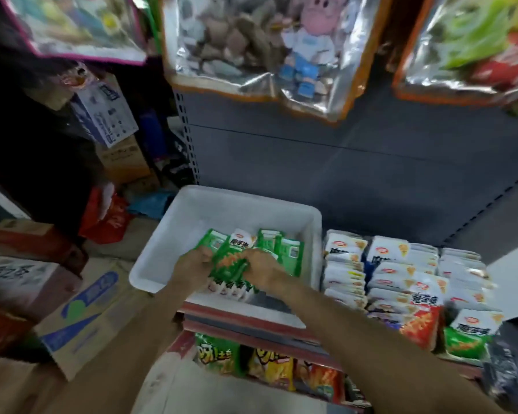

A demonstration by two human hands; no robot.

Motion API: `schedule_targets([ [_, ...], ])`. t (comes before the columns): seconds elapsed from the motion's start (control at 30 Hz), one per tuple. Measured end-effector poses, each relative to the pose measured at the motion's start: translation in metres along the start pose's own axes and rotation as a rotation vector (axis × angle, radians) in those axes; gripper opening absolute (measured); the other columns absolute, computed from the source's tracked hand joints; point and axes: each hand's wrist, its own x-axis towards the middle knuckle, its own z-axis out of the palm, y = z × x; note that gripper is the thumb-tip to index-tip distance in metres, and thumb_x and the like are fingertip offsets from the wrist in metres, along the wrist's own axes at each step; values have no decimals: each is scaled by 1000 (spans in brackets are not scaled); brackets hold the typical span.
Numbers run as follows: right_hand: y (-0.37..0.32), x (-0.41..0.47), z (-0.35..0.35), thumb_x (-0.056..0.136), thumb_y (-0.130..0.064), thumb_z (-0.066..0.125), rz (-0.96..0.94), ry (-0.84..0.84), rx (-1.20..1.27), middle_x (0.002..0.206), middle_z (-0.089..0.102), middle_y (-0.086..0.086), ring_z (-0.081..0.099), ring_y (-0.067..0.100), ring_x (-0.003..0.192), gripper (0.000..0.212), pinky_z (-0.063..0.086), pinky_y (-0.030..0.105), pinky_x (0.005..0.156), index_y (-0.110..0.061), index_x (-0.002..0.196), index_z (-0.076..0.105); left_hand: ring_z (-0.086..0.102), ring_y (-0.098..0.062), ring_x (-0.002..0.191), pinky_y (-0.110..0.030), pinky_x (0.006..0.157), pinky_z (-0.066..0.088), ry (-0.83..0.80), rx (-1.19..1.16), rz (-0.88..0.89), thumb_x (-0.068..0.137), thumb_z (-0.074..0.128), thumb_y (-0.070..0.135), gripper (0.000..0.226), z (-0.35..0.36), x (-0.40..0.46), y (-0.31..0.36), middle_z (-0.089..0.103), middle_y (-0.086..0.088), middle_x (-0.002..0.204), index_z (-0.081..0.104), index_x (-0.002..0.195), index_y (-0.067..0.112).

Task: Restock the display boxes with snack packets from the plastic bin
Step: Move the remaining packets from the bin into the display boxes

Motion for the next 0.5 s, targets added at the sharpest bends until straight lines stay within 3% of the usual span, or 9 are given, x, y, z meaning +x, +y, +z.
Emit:
schedule_targets([
  [0.1, 1, 22, 22, 87, -11, 58, 41, -54, -47, 131, 50, 12, 49, 30, 120, 47, 44, 38, 100, -16, 132, 46, 58, -27, 111, -23, 85, 44, -91, 85, -2, 91, 53, 6, 32, -5, 23, -20, 61, -11, 122, 59, 122, 9],
  [0.2, 1, 27, 26, 90, -12, 54, 32, -129, -130, 150, 25, 6, 28, 30, 137, 65, 30, 41, 113, -22, 148, 25, 57, -26, 113, -26, 86, 45, -165, 117, -9, 87, 61, 4, 47, -4, 36, -30, 53, -12, 133, 50, 132, 11],
  [0.37, 10, 30, 30, 92, -14, 53, 26, -154, -179, 156, 8, -2, 20, 27, 142, 69, 25, 36, 115, -22, 150, 17, 50, -29, 121, -31, 97, 41, -219, 218, -58, 72, 79, 12, 72, -1, 51, -38, 48, -13, 133, 44, 135, 11],
  [0.5, 13, 28, 32, 90, -12, 54, 62, -167, -155, 158, 3, -7, 16, 26, 144, 75, 26, 37, 116, -28, 151, 12, 35, -36, 126, -44, 104, 37, -236, 389, -122, 67, 84, 29, 92, 6, 58, -39, 34, -20, 135, 30, 140, 16],
])
